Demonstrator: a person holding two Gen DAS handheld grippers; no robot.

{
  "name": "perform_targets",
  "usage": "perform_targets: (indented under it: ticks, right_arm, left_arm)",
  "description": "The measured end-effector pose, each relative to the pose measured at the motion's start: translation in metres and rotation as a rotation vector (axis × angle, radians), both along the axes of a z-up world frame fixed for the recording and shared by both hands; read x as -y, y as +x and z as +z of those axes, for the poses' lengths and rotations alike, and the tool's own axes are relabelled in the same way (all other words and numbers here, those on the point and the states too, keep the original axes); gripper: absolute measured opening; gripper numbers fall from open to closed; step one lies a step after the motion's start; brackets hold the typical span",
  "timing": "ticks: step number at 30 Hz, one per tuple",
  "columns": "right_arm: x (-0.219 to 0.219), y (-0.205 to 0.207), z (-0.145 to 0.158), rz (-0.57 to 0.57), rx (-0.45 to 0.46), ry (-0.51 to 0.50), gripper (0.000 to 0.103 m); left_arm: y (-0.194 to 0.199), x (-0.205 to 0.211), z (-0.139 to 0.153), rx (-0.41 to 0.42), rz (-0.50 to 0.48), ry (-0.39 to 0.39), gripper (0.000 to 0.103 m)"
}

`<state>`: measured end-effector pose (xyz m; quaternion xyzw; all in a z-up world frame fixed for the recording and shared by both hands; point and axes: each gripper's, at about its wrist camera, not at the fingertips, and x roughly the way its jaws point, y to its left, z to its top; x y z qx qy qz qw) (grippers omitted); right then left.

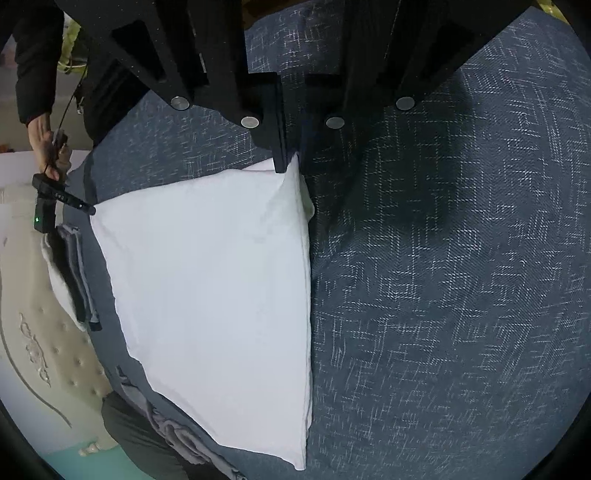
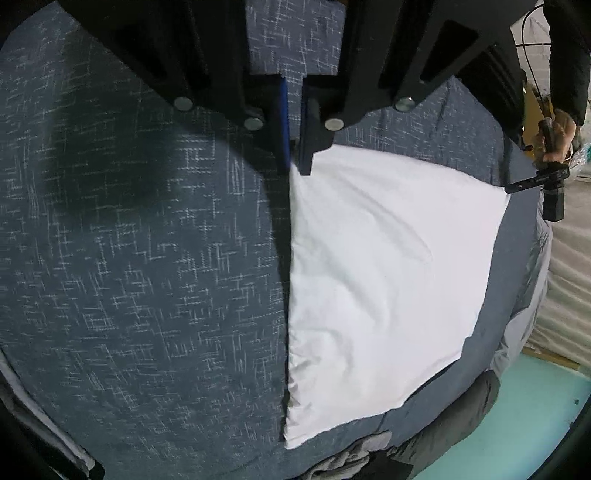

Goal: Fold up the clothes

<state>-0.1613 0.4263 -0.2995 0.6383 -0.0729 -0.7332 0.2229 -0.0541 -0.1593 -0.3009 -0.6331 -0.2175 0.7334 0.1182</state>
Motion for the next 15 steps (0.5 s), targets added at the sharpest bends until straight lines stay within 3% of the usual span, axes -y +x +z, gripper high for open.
perform_targets:
  ticks: [6, 10, 13, 15]
  right_arm:
    - [0.011, 0.003, 0.005, 0.014, 0.011, 0.044, 0.007]
    - [0.018, 0.002, 0.024, 0.019, -0.022, 0.096, 0.007]
    - [0.025, 0.000, 0.039, 0.022, -0.048, 0.133, 0.007]
    - [0.047, -0.001, 0.053, 0.068, -0.068, 0.093, 0.007]
  left_arm:
    - [0.002, 0.002, 0.005, 0.000, 0.018, -0.006, 0.010]
    - [-0.007, 0.004, 0.019, -0.065, 0.044, -0.012, 0.024]
    - [-0.014, 0.006, 0.030, -0.113, 0.064, -0.016, 0.026]
    - [-0.018, 0.007, 0.037, -0.145, 0.077, -0.019, 0.028]
